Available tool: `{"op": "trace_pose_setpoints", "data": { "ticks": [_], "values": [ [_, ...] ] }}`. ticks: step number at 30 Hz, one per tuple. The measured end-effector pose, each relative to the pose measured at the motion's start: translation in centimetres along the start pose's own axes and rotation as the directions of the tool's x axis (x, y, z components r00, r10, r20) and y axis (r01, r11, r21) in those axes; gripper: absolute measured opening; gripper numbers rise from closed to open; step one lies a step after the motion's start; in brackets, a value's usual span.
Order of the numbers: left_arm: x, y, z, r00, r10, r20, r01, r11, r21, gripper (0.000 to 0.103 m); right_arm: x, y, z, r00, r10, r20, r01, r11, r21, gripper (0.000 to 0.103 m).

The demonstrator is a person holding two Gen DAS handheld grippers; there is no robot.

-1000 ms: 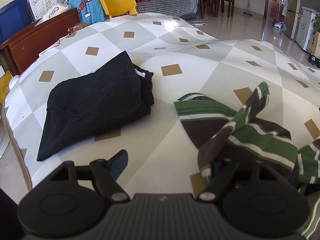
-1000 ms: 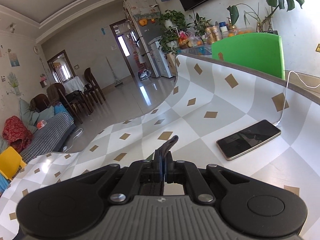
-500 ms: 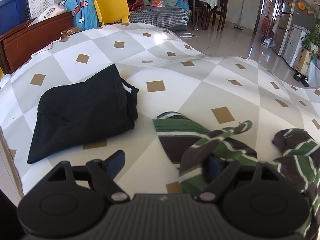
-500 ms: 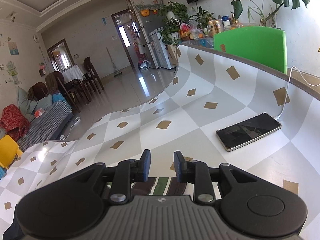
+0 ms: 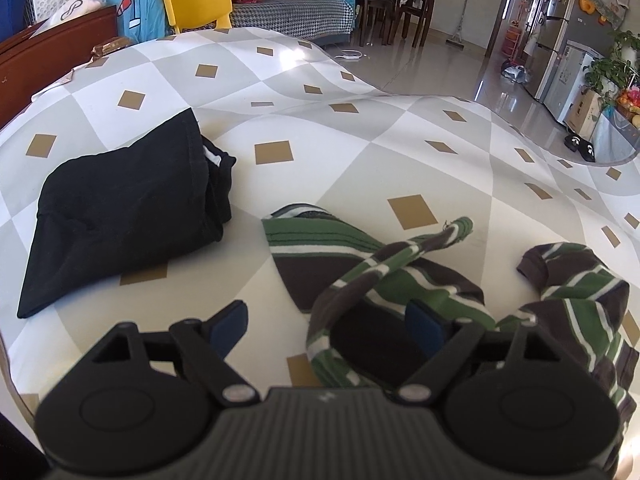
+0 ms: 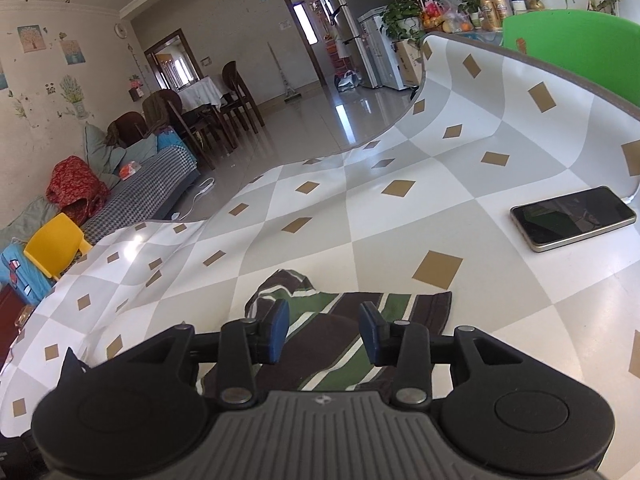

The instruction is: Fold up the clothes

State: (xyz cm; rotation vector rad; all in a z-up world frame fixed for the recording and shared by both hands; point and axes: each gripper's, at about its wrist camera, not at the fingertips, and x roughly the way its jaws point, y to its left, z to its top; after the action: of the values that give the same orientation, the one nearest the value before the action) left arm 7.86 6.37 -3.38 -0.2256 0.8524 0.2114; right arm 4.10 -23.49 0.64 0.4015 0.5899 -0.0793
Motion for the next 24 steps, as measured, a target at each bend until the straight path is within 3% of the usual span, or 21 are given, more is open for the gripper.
{"op": "trace_pose_setpoints", "data": {
  "ticks": [9,24],
  "values": [
    [1.3,0.2,0.5,1.000,0.018,-0.012,-0.018,1.000,-0.013,0.085,1.8,0.6,-0.6,0.997,0.031,-0.072,-0.029,0.999,0.016,0.043],
    [2.9,-1.7,1.8,1.000,-0.015,-0.025,0.015,1.000,0.019,0.085,5.7,3.1,1.0,0.983,0.041,-0.178,-0.058,0.994,-0.090,0.045]
  ]
}}
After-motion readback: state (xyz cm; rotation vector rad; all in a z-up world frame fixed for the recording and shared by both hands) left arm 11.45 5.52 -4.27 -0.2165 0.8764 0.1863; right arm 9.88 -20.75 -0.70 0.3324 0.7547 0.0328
